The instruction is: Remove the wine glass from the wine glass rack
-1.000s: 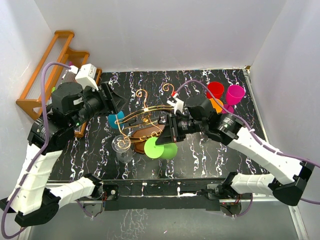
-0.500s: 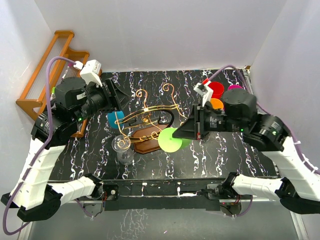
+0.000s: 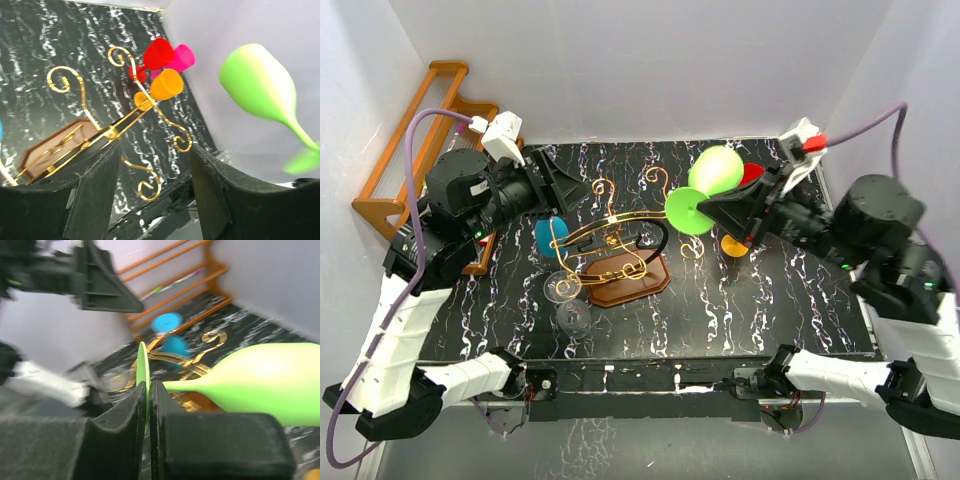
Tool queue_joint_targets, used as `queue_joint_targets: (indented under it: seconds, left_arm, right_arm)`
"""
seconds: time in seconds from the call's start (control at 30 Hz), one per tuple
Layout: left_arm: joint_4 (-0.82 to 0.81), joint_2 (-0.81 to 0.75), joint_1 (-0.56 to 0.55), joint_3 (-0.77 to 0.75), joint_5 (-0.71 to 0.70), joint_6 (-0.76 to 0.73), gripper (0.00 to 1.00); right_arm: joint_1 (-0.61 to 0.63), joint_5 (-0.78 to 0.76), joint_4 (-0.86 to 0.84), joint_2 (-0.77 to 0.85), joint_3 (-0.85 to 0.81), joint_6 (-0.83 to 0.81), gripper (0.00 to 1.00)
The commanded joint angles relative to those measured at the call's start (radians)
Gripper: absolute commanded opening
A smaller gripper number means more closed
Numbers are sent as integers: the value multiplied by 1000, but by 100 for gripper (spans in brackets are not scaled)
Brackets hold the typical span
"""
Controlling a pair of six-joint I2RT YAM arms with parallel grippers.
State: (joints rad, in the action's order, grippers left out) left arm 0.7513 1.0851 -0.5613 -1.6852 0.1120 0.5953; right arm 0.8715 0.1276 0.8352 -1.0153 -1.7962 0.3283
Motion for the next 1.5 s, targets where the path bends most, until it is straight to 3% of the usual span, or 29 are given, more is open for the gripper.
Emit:
queue_joint_targets:
  seconds: [0.0, 0.1, 0.17, 0.47, 0.83, 1.2, 1.47]
  left_arm:
    - [-122, 26, -3, -19, 135, 109, 56]
    - [-180, 60, -4, -42, 223, 195, 57]
    - [-229, 82, -3, -46, 292, 251, 58]
    - [-352, 145, -4, 36, 473, 511, 58]
    - [-550, 129, -4, 143, 487, 678, 58]
    - [-630, 146, -4, 191, 515, 730, 57]
    - [-665, 169, -3, 221, 552, 733, 51]
  right_arm:
    - [3, -193, -453, 64, 303, -517, 8]
    - [1, -131, -802, 148, 545, -788, 8]
    - [2, -102, -934, 145, 630, -915, 8]
    - [5, -12, -1080, 99, 716, -1266, 8]
    - [25, -3, -1018, 89, 736, -1427, 8]
    - [48, -8, -1054, 79, 764, -1451, 8]
    - [82, -15, -1089, 47, 761, -1462, 8]
